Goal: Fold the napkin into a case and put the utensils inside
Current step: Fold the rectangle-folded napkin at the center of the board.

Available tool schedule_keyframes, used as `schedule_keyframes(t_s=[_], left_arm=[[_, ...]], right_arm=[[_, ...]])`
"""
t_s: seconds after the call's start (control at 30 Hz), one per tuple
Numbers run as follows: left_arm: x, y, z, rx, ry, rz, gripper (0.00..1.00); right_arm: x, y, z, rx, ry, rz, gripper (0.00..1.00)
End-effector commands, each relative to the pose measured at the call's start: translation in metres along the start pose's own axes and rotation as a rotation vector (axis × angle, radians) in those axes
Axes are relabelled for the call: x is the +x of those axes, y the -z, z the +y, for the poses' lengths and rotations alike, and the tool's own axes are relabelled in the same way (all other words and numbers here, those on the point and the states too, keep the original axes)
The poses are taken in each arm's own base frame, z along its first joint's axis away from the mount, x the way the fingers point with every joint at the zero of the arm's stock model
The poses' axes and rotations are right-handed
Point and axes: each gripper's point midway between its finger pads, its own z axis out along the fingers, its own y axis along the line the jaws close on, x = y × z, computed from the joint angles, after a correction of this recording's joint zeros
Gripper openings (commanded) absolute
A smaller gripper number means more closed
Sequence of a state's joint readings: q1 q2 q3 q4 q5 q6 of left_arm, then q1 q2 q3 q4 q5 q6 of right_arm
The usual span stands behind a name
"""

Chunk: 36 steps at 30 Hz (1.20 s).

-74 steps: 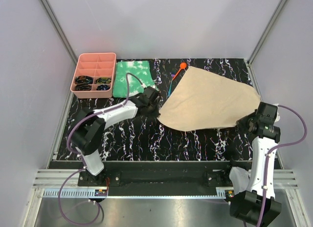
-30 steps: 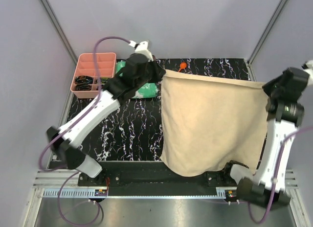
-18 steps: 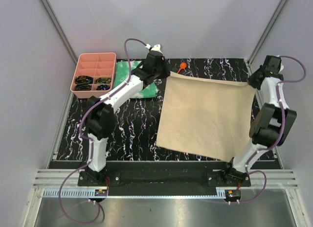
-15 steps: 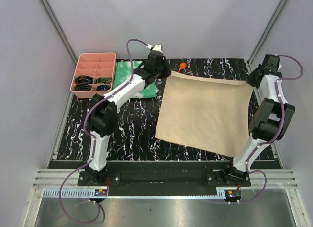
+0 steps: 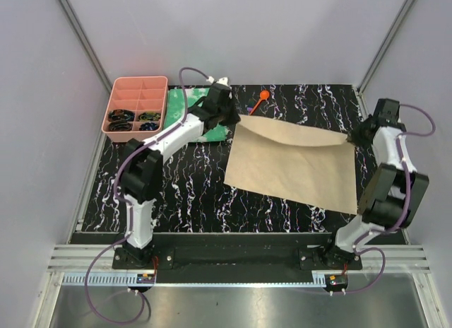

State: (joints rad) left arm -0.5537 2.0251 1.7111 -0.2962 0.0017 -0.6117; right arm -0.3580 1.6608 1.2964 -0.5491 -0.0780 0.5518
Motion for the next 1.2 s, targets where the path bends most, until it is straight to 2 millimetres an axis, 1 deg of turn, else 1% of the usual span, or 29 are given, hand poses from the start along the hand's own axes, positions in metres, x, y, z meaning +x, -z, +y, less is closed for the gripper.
schedule_keyframes(t_s=[0.0, 0.03, 0.07, 0.1, 0.13, 0.17, 0.2, 0.23, 0.27, 0.3, 0.37, 0.4, 0.47, 0.5, 0.57, 0.6, 0.7, 0.77, 0.83, 0.87, 1.03, 1.17], left_arm=[[0.012, 0.043, -0.012, 0.077, 0.027, 0.056, 0.00], [0.026, 0.052, -0.005, 0.072, 0.032, 0.086, 0.00], [0.033, 0.057, -0.002, 0.071, 0.034, 0.099, 0.00], [0.039, 0.062, -0.004, 0.078, 0.029, 0.110, 0.00], [0.049, 0.071, -0.003, 0.089, 0.022, 0.129, 0.00], [0.055, 0.075, -0.003, 0.093, 0.016, 0.140, 0.00], [0.063, 0.080, -0.006, 0.099, 0.007, 0.151, 0.00], [0.072, 0.088, -0.002, 0.097, 0.004, 0.162, 0.00], [0.079, 0.091, -0.003, 0.098, -0.004, 0.172, 0.00], [0.089, 0.096, 0.002, 0.087, 0.000, 0.185, 0.00], [0.098, 0.097, 0.003, 0.089, -0.005, 0.193, 0.00], [0.109, 0.097, 0.008, 0.077, -0.004, 0.213, 0.00], [0.118, 0.096, 0.010, 0.077, -0.011, 0.232, 0.00], [0.126, 0.095, 0.014, 0.067, -0.011, 0.250, 0.00], [0.134, 0.094, 0.013, 0.077, -0.013, 0.262, 0.00], [0.139, 0.093, 0.016, 0.069, -0.016, 0.274, 0.00], [0.147, 0.090, 0.019, 0.054, -0.019, 0.288, 0.00], [0.149, 0.089, 0.020, 0.052, -0.014, 0.294, 0.00], [0.151, 0.089, 0.023, 0.043, -0.013, 0.295, 0.00], [0.151, 0.089, 0.023, 0.040, -0.014, 0.294, 0.00], [0.158, 0.087, 0.029, 0.022, -0.015, 0.312, 0.00], [0.165, 0.084, 0.032, 0.014, -0.012, 0.333, 0.00]], right_arm=[[0.034, 0.040, -0.014, -0.002, -0.071, 0.027, 0.00], [0.043, 0.044, -0.024, 0.032, -0.071, 0.038, 0.00], [0.042, 0.053, -0.030, 0.051, -0.075, -0.001, 0.00], [0.054, 0.052, -0.044, 0.088, -0.075, 0.011, 0.00], [0.060, 0.056, -0.050, 0.108, -0.077, 0.021, 0.00], [0.057, 0.063, -0.060, 0.152, -0.075, -0.022, 0.00], [0.068, 0.065, -0.071, 0.186, -0.076, -0.004, 0.00], [0.069, 0.072, -0.074, 0.193, -0.079, -0.018, 0.00], [0.075, 0.072, -0.082, 0.219, -0.078, -0.014, 0.00], [0.078, 0.073, -0.086, 0.230, -0.078, -0.018, 0.00], [0.081, 0.075, -0.096, 0.266, -0.086, -0.029, 0.00], [0.085, 0.076, -0.099, 0.278, -0.082, -0.015, 0.00], [0.093, 0.074, -0.105, 0.305, -0.091, 0.011, 0.00], [0.096, 0.074, -0.107, 0.314, -0.092, 0.025, 0.00], [0.102, 0.071, -0.111, 0.332, -0.098, 0.049, 0.00], [0.106, 0.070, -0.112, 0.339, -0.109, 0.063, 0.00], [0.113, 0.068, -0.117, 0.370, -0.137, 0.091, 0.00], [0.117, 0.067, -0.120, 0.387, -0.138, 0.107, 0.00], [0.120, 0.069, -0.124, 0.409, -0.141, 0.113, 0.00], [0.121, 0.071, -0.130, 0.431, -0.140, 0.103, 0.00], [0.122, 0.075, -0.139, 0.469, -0.161, 0.073, 0.00], [0.130, 0.080, -0.149, 0.526, -0.197, 0.081, 0.00]])
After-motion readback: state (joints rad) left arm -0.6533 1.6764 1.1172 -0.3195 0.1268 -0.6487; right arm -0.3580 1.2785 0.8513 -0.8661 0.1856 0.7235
